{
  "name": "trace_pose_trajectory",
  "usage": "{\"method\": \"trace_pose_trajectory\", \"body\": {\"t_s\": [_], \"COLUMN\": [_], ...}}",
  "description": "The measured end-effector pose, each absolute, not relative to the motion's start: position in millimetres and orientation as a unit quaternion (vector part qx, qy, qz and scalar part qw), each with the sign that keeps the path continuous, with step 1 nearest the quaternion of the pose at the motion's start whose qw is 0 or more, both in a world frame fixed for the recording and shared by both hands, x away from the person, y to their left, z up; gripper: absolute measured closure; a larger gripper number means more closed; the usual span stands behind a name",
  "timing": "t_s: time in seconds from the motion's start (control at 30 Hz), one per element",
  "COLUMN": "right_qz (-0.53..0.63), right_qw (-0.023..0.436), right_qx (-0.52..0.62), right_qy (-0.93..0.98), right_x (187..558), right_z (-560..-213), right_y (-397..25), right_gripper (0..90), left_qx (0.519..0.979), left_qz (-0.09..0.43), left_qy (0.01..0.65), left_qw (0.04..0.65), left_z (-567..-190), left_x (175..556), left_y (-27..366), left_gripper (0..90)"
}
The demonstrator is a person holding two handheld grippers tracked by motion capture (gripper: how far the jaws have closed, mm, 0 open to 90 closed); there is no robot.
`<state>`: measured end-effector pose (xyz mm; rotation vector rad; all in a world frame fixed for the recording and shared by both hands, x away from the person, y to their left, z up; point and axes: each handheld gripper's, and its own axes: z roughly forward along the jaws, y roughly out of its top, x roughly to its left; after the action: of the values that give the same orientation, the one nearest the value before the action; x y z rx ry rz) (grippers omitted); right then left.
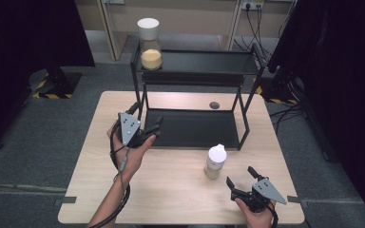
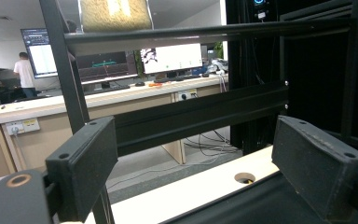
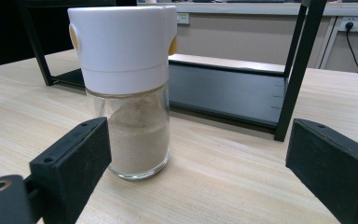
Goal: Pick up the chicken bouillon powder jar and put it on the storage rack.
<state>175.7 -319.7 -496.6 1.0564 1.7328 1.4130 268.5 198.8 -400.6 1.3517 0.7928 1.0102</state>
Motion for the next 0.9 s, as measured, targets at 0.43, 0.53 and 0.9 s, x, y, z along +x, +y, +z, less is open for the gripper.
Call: {"method": "trace_pose_trajectory", "body": {"t_s": [0.43, 0.53, 0.9], "right_qz": [0.540, 0.540, 0.539], "right_qw": [0.329, 0.329, 0.330], "right_qx": [0.403, 0.403, 0.403], "right_qy": [0.661, 0.662, 0.662], "right_x": [176, 175, 175], "right_z": [-497, -497, -497], "right_y": [-320, -319, -319], "right_gripper": [6.7, 6.7, 6.6], "left_qx": [0.593, 0.601, 0.609], "left_qz": [0.415, 0.412, 0.392], "left_qy": [0.349, 0.348, 0.362], "left_qw": [0.595, 0.590, 0.587], "left_z": [-437, -444, -480], "left_x": [247, 243, 223], "left_y": [198, 198, 195], "left_gripper": [13.5, 13.4, 13.3]}}
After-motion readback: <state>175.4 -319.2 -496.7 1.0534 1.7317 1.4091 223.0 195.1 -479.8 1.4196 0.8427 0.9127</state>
